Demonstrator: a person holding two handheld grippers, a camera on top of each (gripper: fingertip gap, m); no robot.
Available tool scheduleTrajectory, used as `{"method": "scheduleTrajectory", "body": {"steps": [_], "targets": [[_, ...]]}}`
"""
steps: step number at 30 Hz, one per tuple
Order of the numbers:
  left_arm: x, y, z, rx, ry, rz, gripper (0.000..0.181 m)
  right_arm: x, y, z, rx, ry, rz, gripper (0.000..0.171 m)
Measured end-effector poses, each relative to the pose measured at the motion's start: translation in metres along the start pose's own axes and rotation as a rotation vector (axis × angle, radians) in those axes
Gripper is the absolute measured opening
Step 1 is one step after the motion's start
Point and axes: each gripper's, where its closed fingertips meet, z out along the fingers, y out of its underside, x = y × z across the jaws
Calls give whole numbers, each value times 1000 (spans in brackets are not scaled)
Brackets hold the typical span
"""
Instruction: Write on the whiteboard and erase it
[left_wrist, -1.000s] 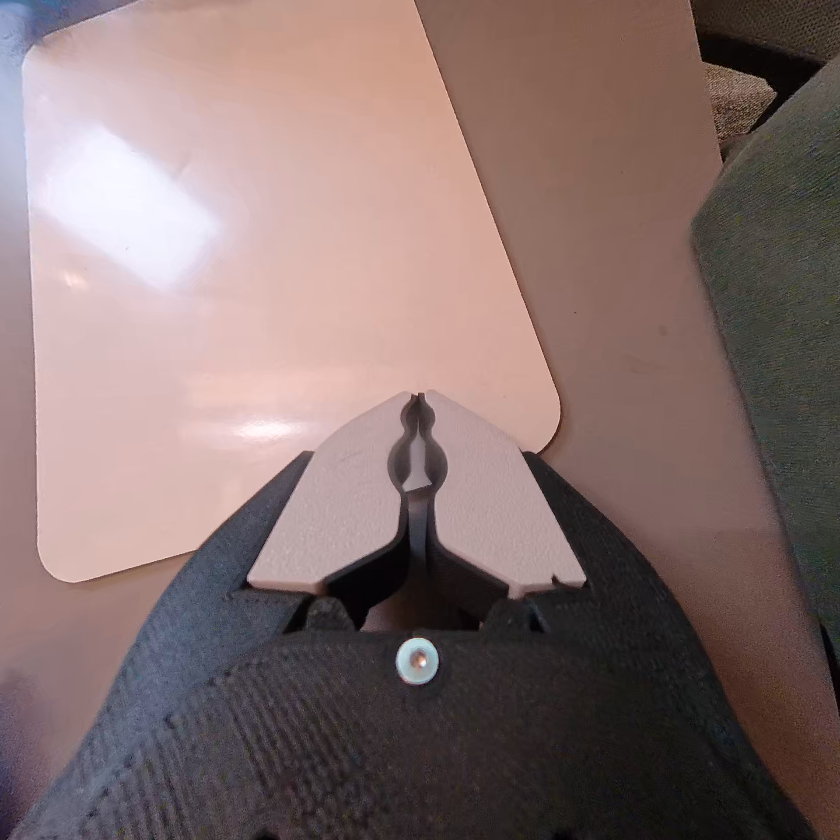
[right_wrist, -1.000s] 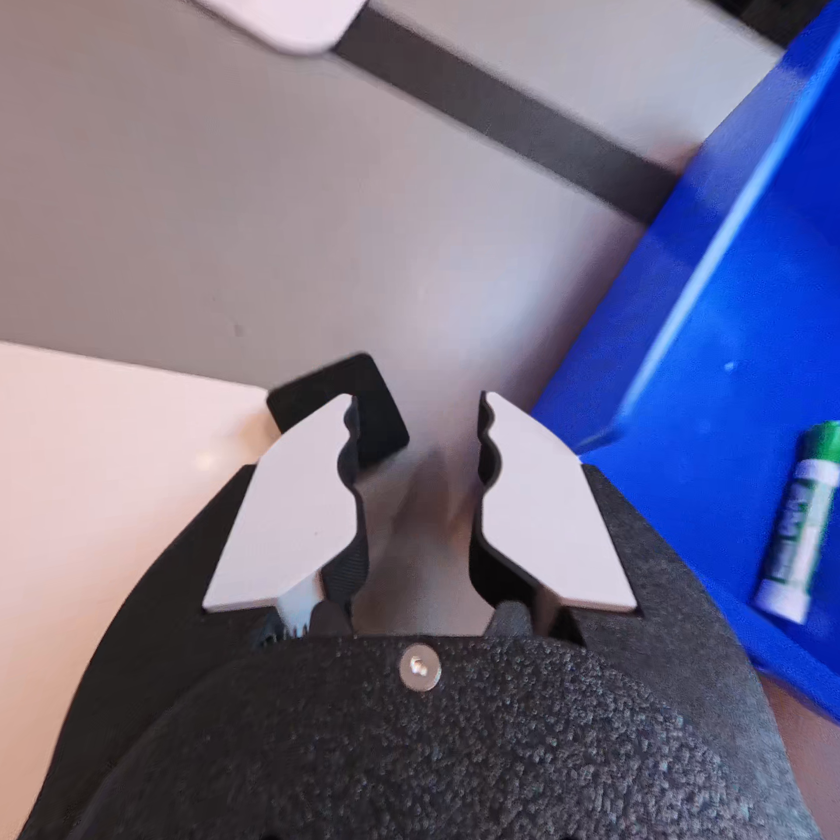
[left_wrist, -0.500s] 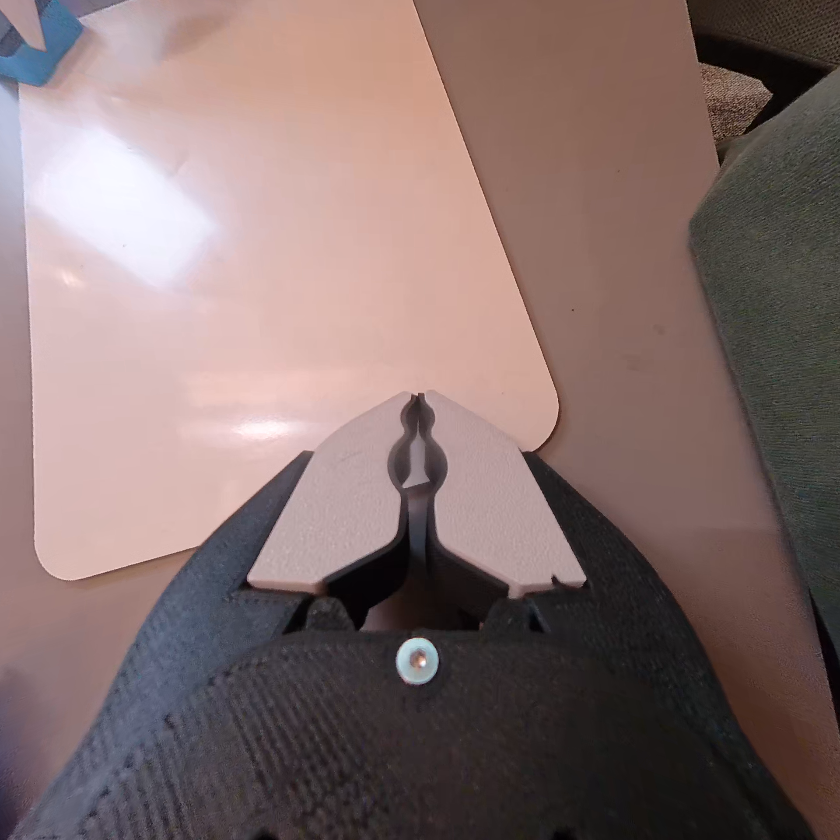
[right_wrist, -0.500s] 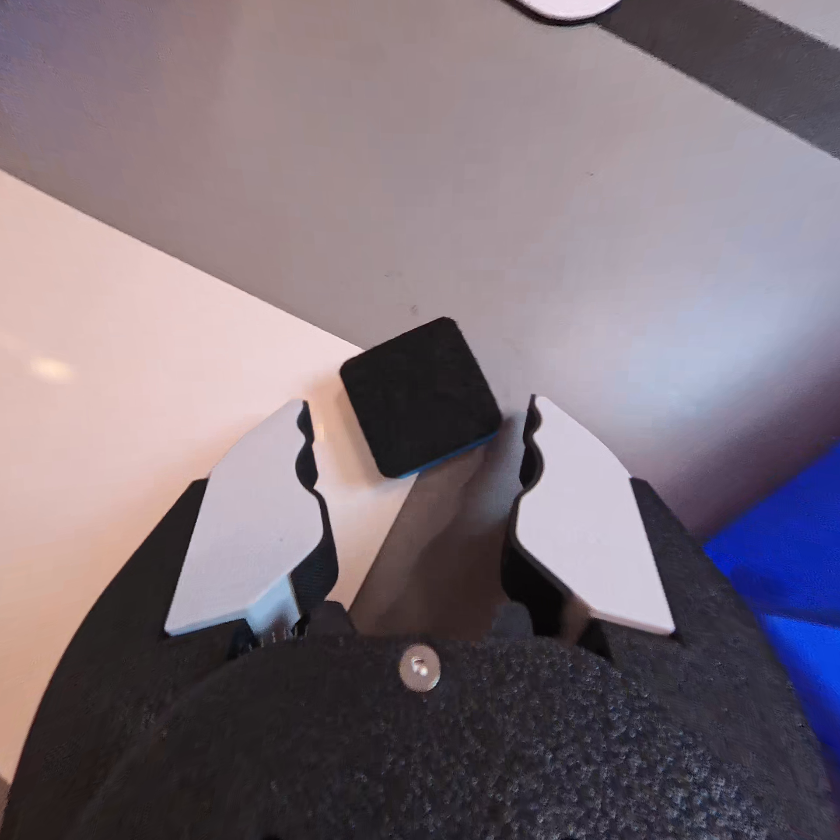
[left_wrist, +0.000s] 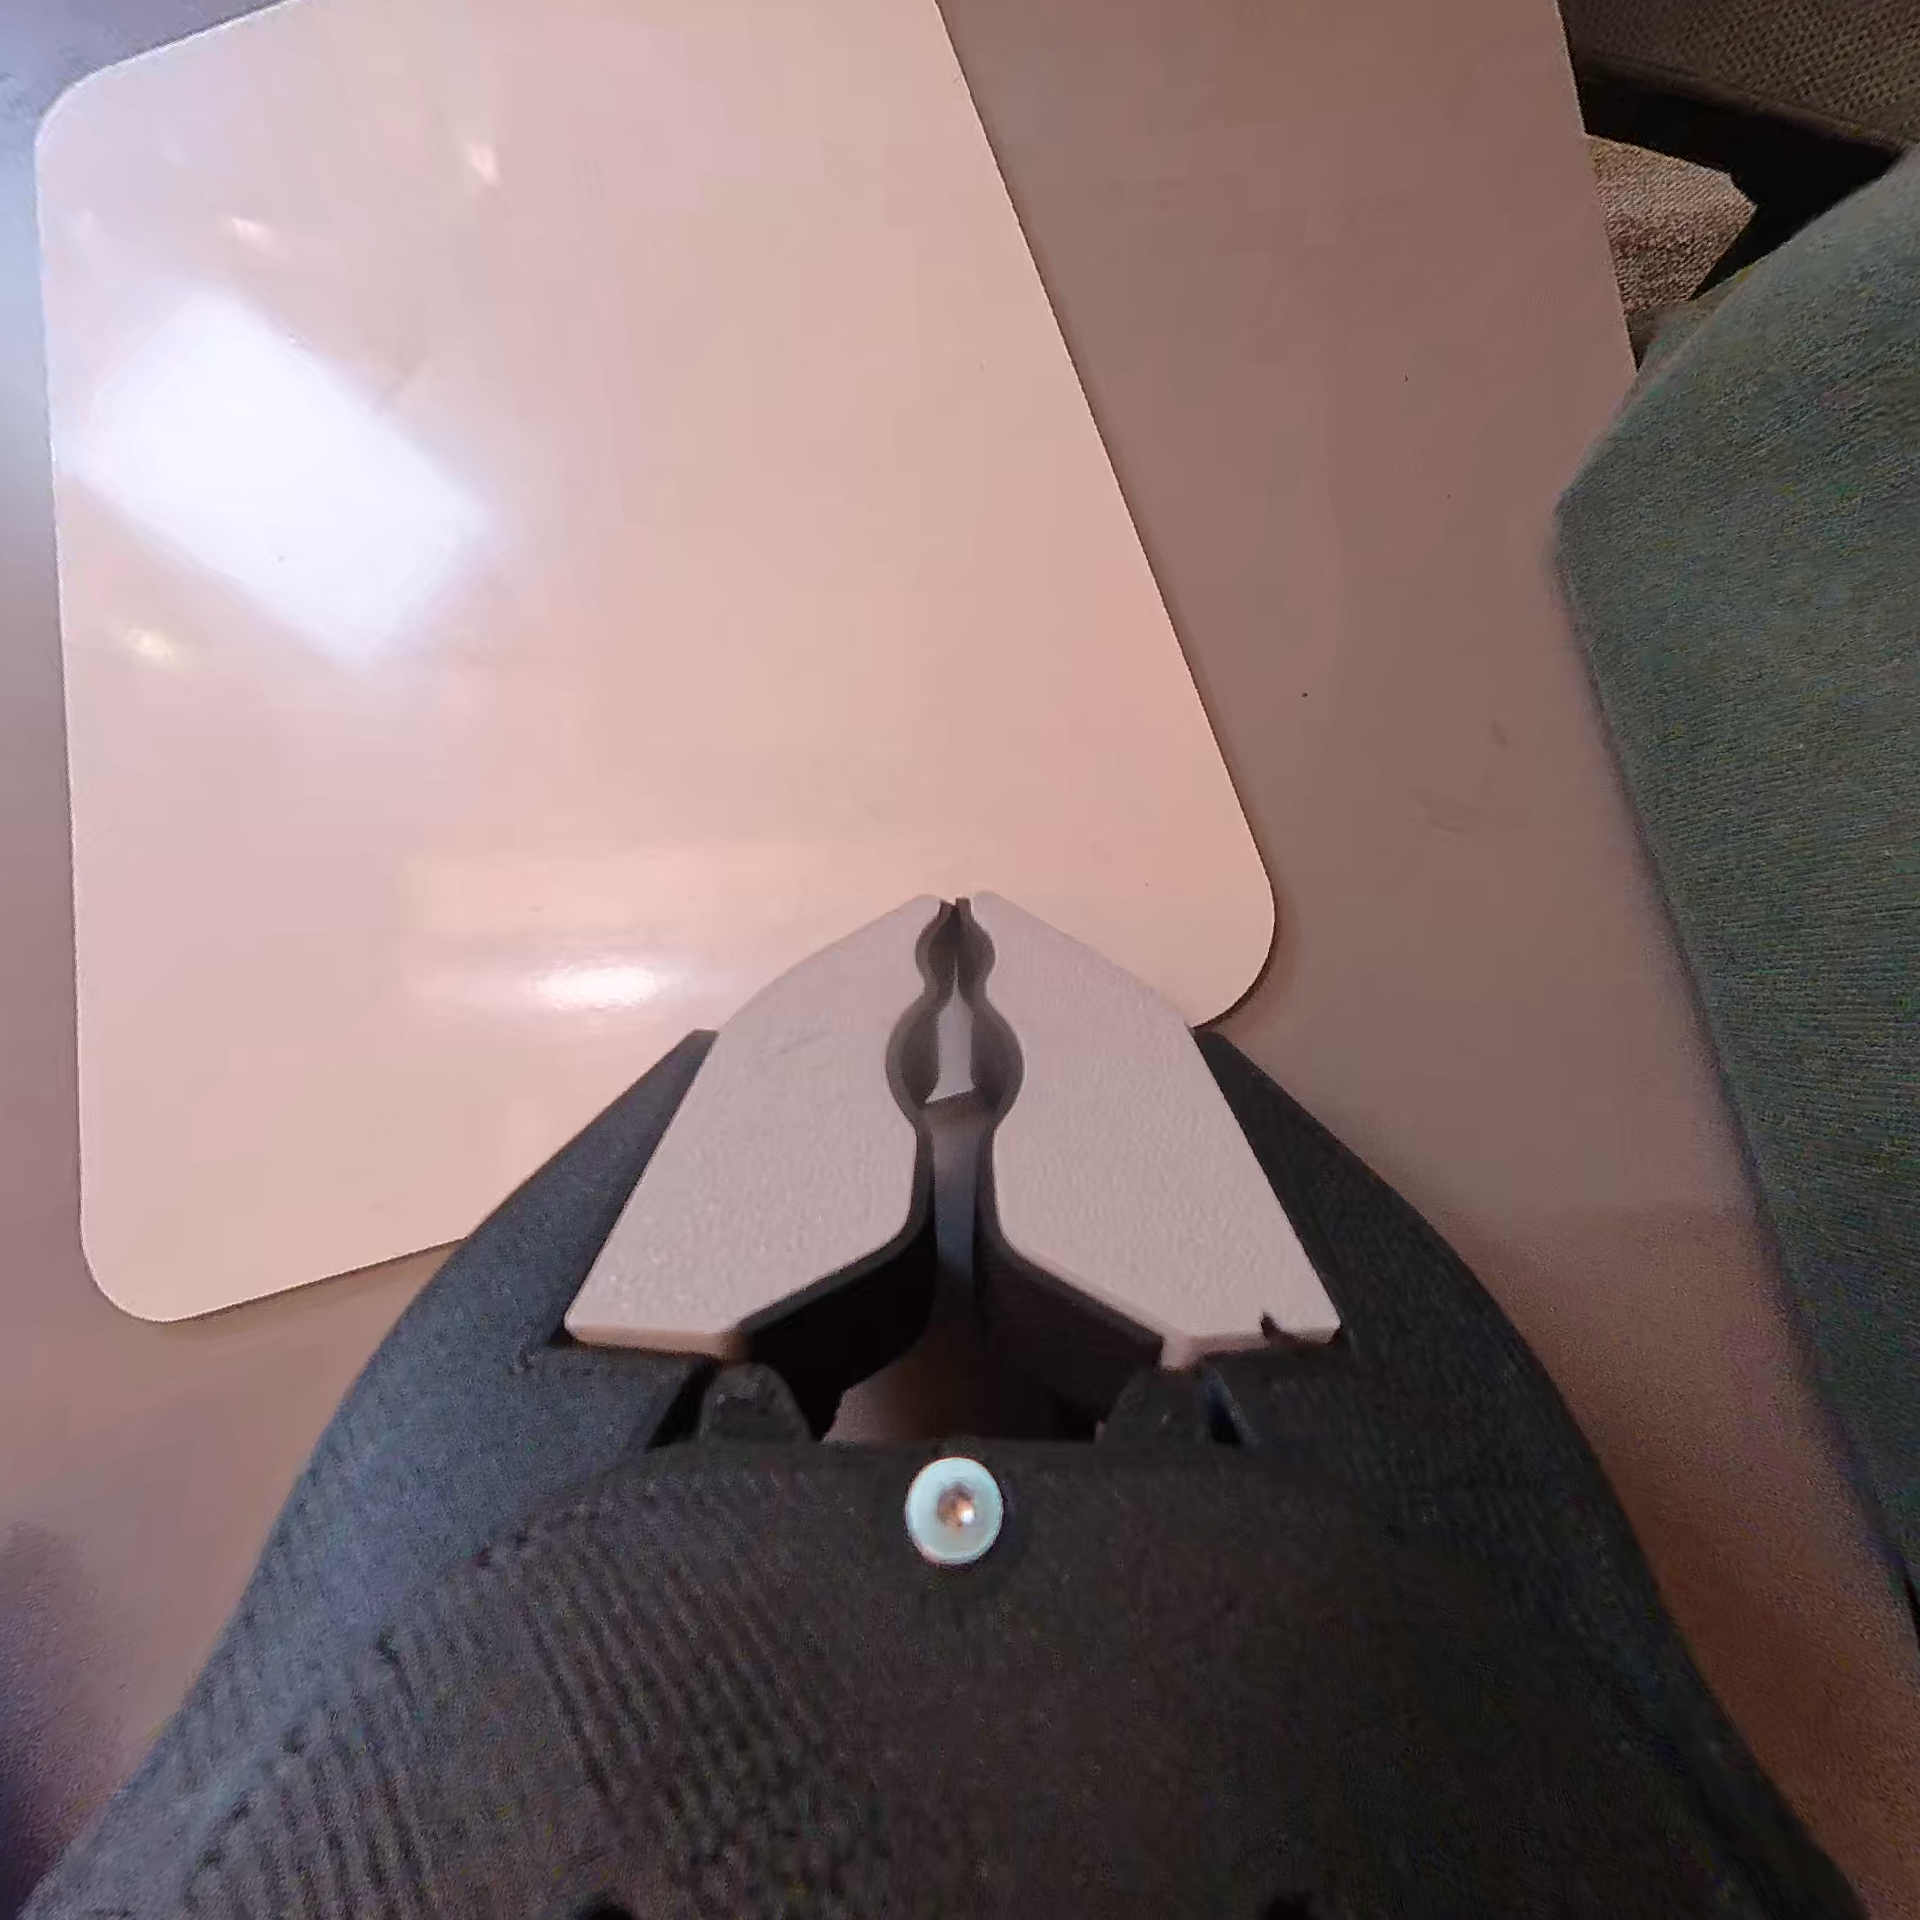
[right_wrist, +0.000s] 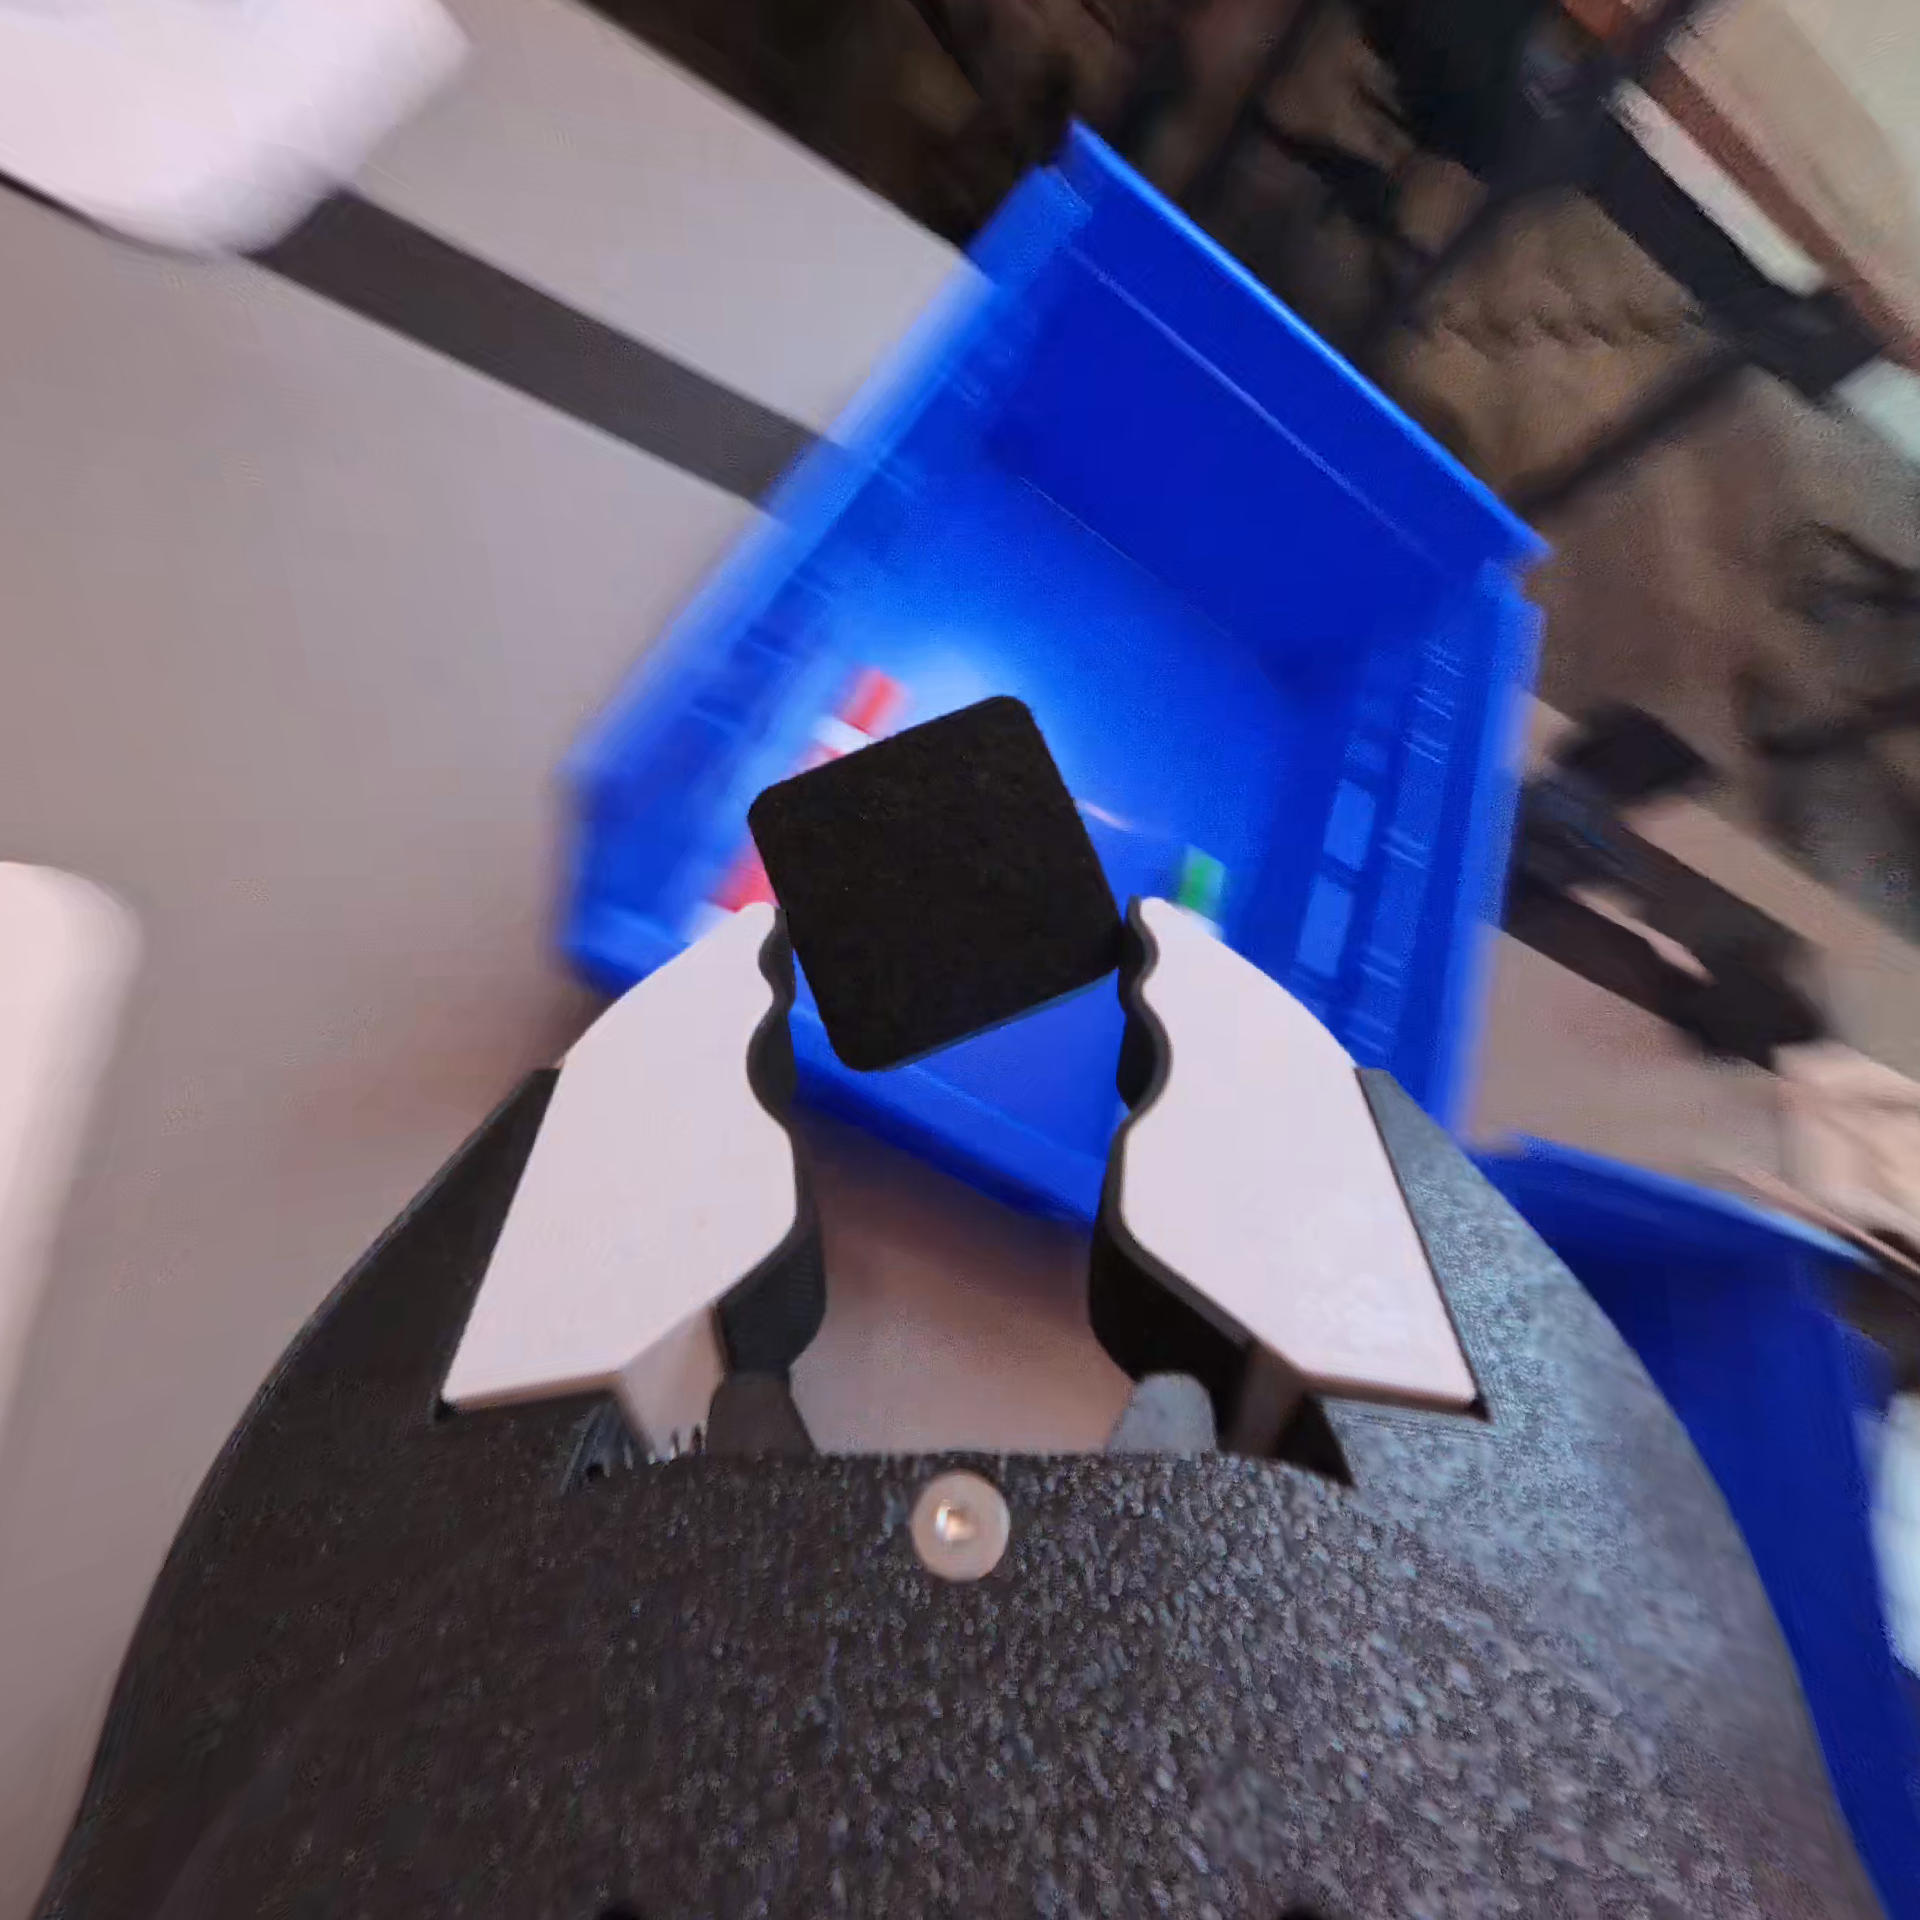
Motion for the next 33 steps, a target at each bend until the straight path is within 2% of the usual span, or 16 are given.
{"method": "scheduleTrajectory", "body": {"steps": [3, 5, 7, 10, 14, 17, 23, 27, 33], "targets": [[0, 0, 0, -2, -5, 4, 0, 68, 38, 16, -280, 265, -168, 61], [0, 0, 0, -4, -7, 4, 0, 87, 51, 31, -399, 302, -256, 61], [0, 0, 1, -4, -8, 3, 0, 88, 59, 46, -469, 246, -290, 65], [0, -1, 1, -3, -10, -1, 0, 60, 45, 60, -389, 61, -240, 65], [0, -1, 1, 0, -5, -3, 0, 33, 13, 53, -214, -101, -107, 66], [0, -1, 1, 1, -1, 1, 0, 38, 9, 42, -162, -106, -55, 67], [0, -1, 1, 1, -2, 9, 0, 44, 32, 26, -157, -141, 14, 69], [0, -1, 1, 2, -1, 7, 0, 10, 45, 12, -93, -280, -98, 69], [-1, -3, 2, 11, -1, 20, 0, 0, 85, 31, -237, -223, -385, 72]]}}
